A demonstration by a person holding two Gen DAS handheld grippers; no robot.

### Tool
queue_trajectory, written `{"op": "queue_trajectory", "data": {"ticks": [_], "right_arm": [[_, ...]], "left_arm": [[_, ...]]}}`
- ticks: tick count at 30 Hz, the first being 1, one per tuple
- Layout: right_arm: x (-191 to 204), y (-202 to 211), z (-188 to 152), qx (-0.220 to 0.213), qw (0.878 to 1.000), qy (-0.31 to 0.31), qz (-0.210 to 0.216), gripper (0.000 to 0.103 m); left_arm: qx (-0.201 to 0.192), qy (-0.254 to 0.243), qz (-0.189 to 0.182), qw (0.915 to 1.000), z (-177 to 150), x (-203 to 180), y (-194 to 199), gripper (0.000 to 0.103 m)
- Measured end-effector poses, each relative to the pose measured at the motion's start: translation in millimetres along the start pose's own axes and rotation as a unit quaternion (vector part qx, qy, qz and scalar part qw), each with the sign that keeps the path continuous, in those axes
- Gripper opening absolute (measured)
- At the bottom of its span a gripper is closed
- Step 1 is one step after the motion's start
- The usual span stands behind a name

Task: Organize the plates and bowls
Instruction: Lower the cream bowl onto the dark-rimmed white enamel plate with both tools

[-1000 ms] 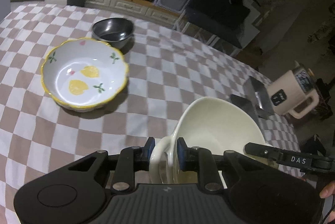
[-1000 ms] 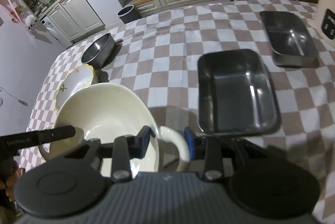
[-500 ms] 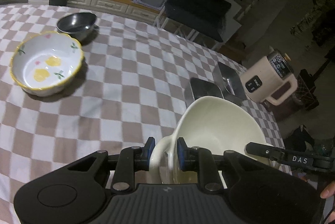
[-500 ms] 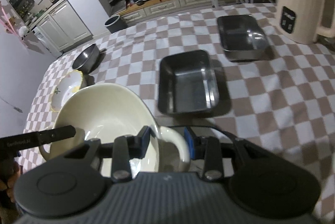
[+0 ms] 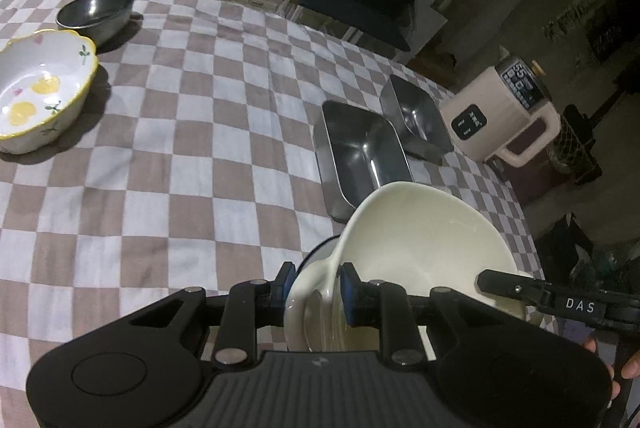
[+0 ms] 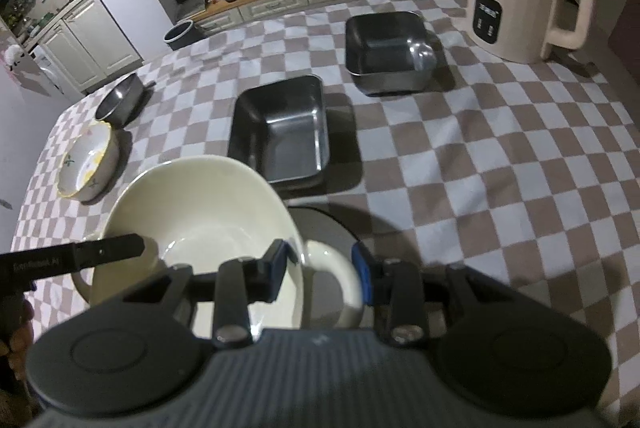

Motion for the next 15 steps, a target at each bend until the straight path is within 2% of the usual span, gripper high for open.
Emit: {"op": "queue_trajectory", "data": {"ticks": [8, 15], "right_arm": [[-4.4, -8.2, -6.7, 0.025, 1.000, 0.009, -0.010, 0.041], [-2.6, -12.4, -5.6, 0.034, 0.999, 0.017, -0.016, 0.041]], "left_arm": [[0.023, 0.004, 0.009, 0.9997, -8.3, 5.0, -17.9, 0.027], [0.025, 0.003, 0.017, 0.9995, -10.3, 9.4, -22.6, 0.029]]}}
Point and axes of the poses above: each gripper's, at about its wrist camera, not at the fingertips, and y roughly against the way its jaws point, x to its left, z to its top, the point moved 7 cm from there along -y, roughly the way its jaws point, and after that the axes turned 10 degrees about y, right-handed, at the moved point
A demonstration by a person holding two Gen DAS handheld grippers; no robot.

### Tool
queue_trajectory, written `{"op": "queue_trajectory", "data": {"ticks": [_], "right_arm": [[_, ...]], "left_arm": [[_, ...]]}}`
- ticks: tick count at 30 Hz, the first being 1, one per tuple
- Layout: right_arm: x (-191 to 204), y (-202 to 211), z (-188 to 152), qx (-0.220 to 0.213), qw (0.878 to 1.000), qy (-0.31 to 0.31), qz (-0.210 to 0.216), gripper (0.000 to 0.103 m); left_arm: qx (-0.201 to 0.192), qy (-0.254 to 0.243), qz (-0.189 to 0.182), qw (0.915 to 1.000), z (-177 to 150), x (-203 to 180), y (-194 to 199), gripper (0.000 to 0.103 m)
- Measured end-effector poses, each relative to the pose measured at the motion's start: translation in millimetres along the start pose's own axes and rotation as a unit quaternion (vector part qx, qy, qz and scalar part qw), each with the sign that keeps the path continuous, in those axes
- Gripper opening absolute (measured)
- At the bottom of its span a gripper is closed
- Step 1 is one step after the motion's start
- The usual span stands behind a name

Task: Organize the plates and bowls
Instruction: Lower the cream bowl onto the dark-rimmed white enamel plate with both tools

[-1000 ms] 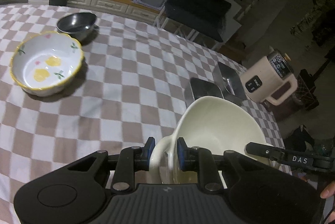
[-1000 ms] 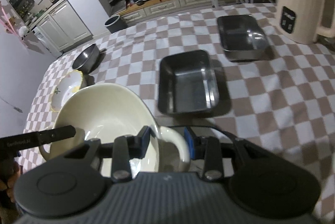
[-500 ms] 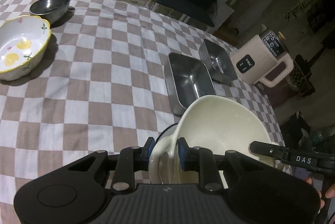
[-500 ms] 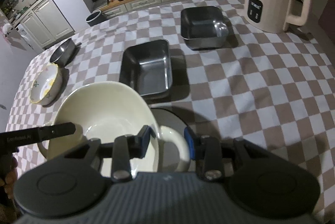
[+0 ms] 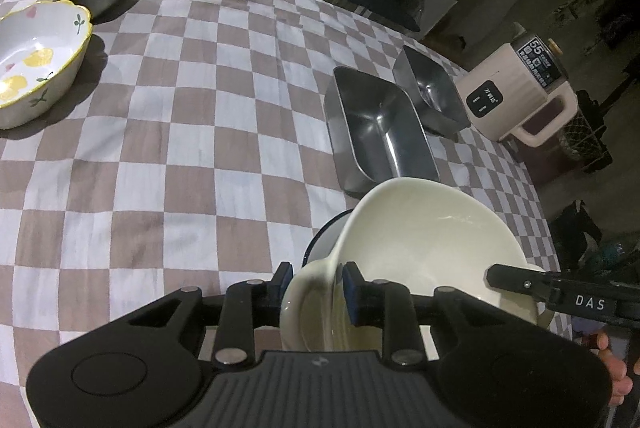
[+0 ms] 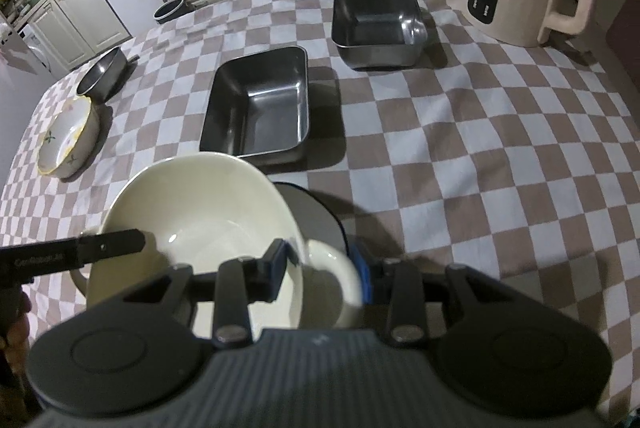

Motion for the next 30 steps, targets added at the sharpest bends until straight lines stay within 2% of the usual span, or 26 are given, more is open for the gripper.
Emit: {"op": "queue_trajectory", "data": {"ticks": [19, 24, 25, 26, 27, 28, 29, 30], "right_arm": [[4.7, -9.4, 1.2, 0.019, 0.999, 0.024, -0.019, 0.040], [4.2, -14.7, -1.3, 0.033, 0.998, 0.037, -0.033, 0.040], [4.0, -15.6, -1.5, 0.034, 0.998, 0.041, -0.038, 0.037], [3.9, -14.8, -0.8, 0.029, 0.998, 0.045, -0.042, 0.029], [5.9, -11.9, 1.6, 0.017, 0.998, 0.045, -0.029, 0.013], [6.5, -9.2, 3.9, 0.012, 0.999, 0.041, -0.033, 0.016], [9.0, -6.4, 6.0, 0.004, 0.999, 0.043, -0.020, 0.007], [14.9, -5.2, 7.2, -0.001, 0.999, 0.038, 0.024, 0.002]], "left_arm": [[0.010, 0.000, 0.016, 0.9998, -6.4, 10.4, -17.1, 0.035], [0.013, -0.025, 0.026, 0.9993, -8.9, 5.6, -20.6, 0.033], [0.012, -0.031, 0.021, 0.9992, -9.5, 2.8, -20.5, 0.032], [0.006, -0.039, 0.012, 0.9992, -9.0, -2.4, -18.8, 0.030], [0.004, -0.042, 0.006, 0.9991, -8.8, -7.4, -17.2, 0.032], [0.006, -0.047, 0.013, 0.9988, -9.5, -9.1, -17.9, 0.030], [0.005, -0.057, 0.019, 0.9982, -11.0, -10.4, -18.9, 0.030], [0.010, -0.060, 0.023, 0.9979, -12.5, -10.5, -20.8, 0.030]]}}
Point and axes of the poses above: each gripper's, at about its wrist camera, not at the fingertips, and y roughly against the way its jaws point, x to its left, z to its top, the point moved 7 cm from there along -y, roughly the way its jaws point, and after that the axes turned 10 degrees about y, right-handed, at the moved point
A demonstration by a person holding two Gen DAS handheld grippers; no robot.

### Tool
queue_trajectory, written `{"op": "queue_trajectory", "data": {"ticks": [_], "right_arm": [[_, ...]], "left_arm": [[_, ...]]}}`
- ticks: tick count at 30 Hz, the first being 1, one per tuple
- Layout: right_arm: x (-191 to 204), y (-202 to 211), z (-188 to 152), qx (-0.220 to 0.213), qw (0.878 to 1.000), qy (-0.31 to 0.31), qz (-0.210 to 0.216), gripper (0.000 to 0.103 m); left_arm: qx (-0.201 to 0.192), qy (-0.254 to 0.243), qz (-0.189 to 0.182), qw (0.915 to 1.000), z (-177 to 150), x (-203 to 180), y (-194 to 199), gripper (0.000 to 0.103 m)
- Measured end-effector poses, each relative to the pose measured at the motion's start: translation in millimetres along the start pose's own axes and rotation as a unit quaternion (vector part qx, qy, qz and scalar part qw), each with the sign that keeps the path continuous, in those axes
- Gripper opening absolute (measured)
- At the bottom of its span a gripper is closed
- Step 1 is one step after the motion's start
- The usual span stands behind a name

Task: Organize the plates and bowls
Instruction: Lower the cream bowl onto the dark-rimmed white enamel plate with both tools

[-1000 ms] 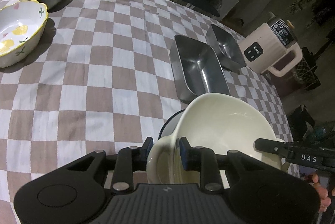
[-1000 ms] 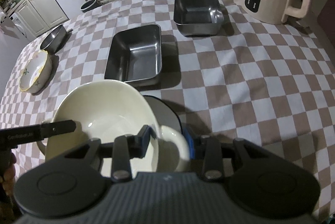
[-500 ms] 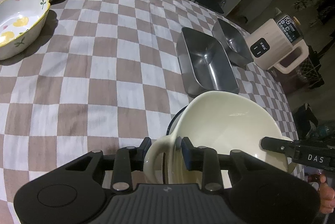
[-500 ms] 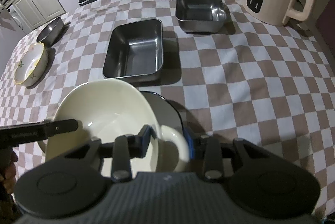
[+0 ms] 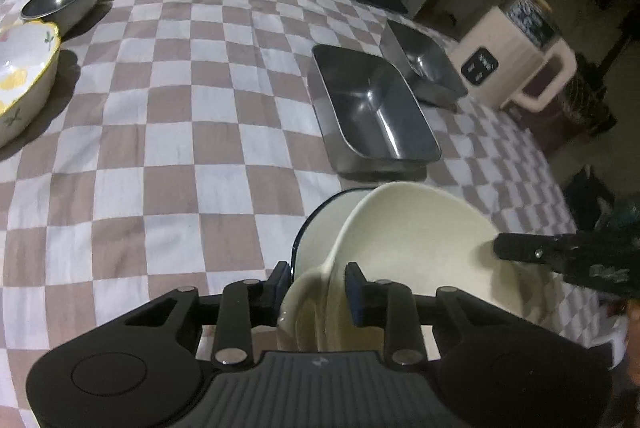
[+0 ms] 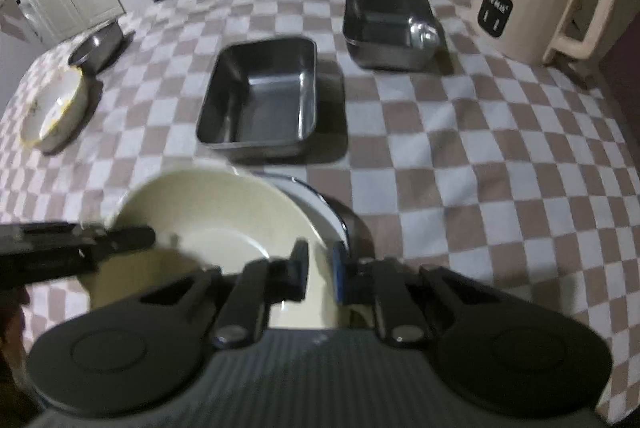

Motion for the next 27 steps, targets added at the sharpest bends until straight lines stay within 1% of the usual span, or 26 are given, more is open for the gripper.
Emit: {"op": "queue_trajectory", "data": {"ticks": [1, 2, 3, 4, 6, 9, 13, 14, 15, 16, 17, 20, 24, 27], "right_arm": [[7.6, -0.9, 0.3, 0.005, 1.000, -0.006, 0.027, 0.002], [14.0, -1.9, 0.5, 0.009, 1.000, 0.008, 0.017, 0.003], [22.1, -3.2, 1.1, 0.012, 0.999, 0.039, -0.004, 0.003], [27.6, -4.6, 1.4, 0.014, 0.998, 0.056, -0.010, 0.003], [32.5, -6.6, 1.7, 0.019, 0.998, 0.059, -0.003, 0.003], [27.8, -5.0, 2.4, 0.020, 0.997, 0.067, -0.016, 0.005], [10.1, 2.1, 0.6, 0.018, 0.998, 0.051, -0.028, 0.008], [10.5, 0.8, -0.8, 0.017, 0.998, 0.045, -0.030, 0.011], [5.6, 1.9, -1.2, 0.016, 0.999, 0.040, -0.033, 0.021], [2.2, 2.8, -2.0, 0.016, 0.998, 0.037, -0.038, 0.034], [-2.1, 4.1, -4.2, 0.016, 0.998, 0.035, -0.042, 0.044], [-14.9, 4.8, -9.6, 0.024, 0.998, 0.025, -0.051, 0.052], [-28.3, 1.1, -21.3, 0.050, 0.997, 0.016, -0.059, 0.057], [-33.7, -2.1, -32.1, 0.068, 0.996, 0.013, -0.056, 0.058]], "left_arm": [[0.001, 0.001, 0.002, 1.0000, -0.7, 0.3, -0.8, 0.029], [0.001, -0.001, 0.003, 1.0000, -1.0, 0.1, -0.7, 0.030], [0.001, -0.003, 0.002, 1.0000, -1.2, 0.2, -0.5, 0.030], [0.002, -0.004, 0.001, 1.0000, -1.2, 0.5, -0.2, 0.030], [0.006, -0.003, -0.002, 1.0000, -2.4, 2.1, 0.6, 0.029], [0.012, -0.006, -0.002, 0.9999, -5.9, 3.0, 1.7, 0.029], [0.014, -0.017, 0.002, 0.9998, -6.8, 2.9, 3.0, 0.029], [0.014, -0.020, 0.003, 0.9997, -6.9, 3.0, 3.3, 0.029], [0.014, -0.022, 0.005, 0.9996, -7.0, 2.8, 3.6, 0.029], [0.015, -0.024, 0.007, 0.9996, -7.3, 2.7, 4.1, 0.029], [0.015, -0.026, 0.009, 0.9995, -7.5, 2.7, 4.5, 0.029], [0.019, -0.028, 0.012, 0.9994, -7.8, 4.6, 5.8, 0.030], [0.028, -0.024, 0.011, 0.9993, -9.0, 9.1, 8.2, 0.032], [0.034, -0.019, 0.016, 0.9991, -11.5, 13.2, 11.2, 0.037]]}}
Point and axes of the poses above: each gripper's, at about its wrist camera, not at the fingertips, and y roughly against the way its jaws point, x to its left, z to its top, the point moved 7 cm from there along -y, roughly the way its jaws point, and after that the axes turned 10 degrees about y, right-handed, at the moved point
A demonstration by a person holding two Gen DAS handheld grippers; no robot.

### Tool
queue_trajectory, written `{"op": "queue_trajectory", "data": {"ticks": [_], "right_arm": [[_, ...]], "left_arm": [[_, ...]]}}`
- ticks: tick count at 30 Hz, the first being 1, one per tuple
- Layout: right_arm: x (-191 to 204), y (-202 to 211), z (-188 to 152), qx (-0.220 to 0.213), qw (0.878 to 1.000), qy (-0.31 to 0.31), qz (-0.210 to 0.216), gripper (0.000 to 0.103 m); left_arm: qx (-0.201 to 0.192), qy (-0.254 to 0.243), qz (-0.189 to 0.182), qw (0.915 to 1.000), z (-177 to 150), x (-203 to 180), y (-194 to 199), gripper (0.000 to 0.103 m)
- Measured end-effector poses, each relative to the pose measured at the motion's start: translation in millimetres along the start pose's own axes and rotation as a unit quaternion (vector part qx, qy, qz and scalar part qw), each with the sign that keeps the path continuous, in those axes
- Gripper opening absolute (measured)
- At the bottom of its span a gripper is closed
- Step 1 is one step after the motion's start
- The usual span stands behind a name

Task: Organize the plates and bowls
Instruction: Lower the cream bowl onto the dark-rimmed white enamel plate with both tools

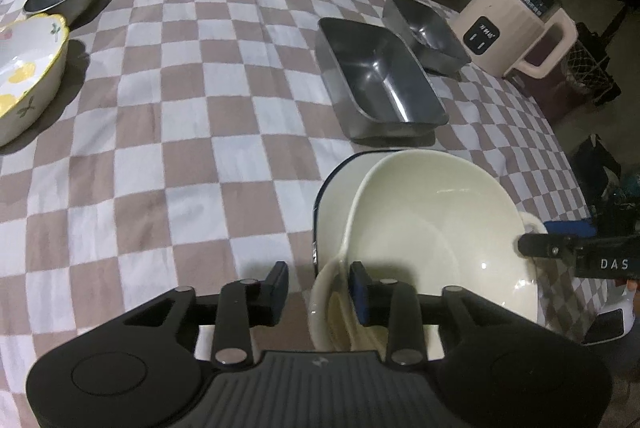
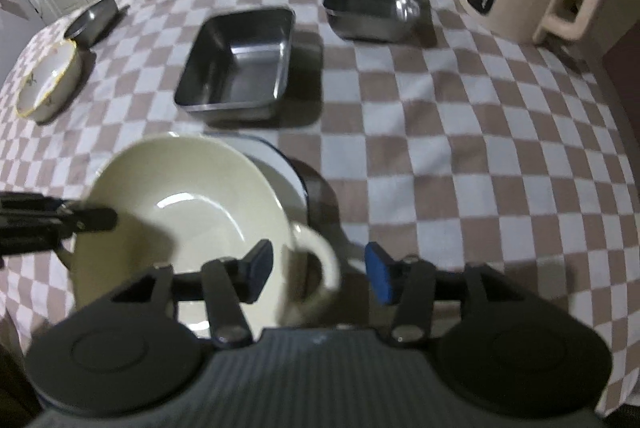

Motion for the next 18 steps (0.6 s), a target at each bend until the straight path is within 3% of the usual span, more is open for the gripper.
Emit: {"op": "queue_trajectory", "data": {"ticks": [6, 11, 18], "right_arm": [[1.5, -0.7, -3.4, 0.001, 1.000, -0.004, 0.016, 0.055], [8.8, -0.2, 0.3, 0.003, 1.000, 0.005, 0.019, 0.034], [10.4, -0.6, 1.7, 0.002, 1.000, 0.011, 0.015, 0.034]], "left_arm": [[0.017, 0.008, -0.002, 0.9998, -8.2, 4.3, 7.5, 0.041], [0.023, 0.018, -0.009, 0.9995, -12.1, 7.4, 14.0, 0.043], [0.031, 0.042, -0.010, 0.9986, -21.1, 15.6, 26.5, 0.058]]}}
Point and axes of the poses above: each gripper's, at about its wrist camera, not at the fingertips, and y roughly against the way its jaws point, x to its left, z to its top, the point moved 7 cm from there along -y, roughly the way its jaws point, and after that the axes turned 10 degrees about y, right-handed, at the moved point
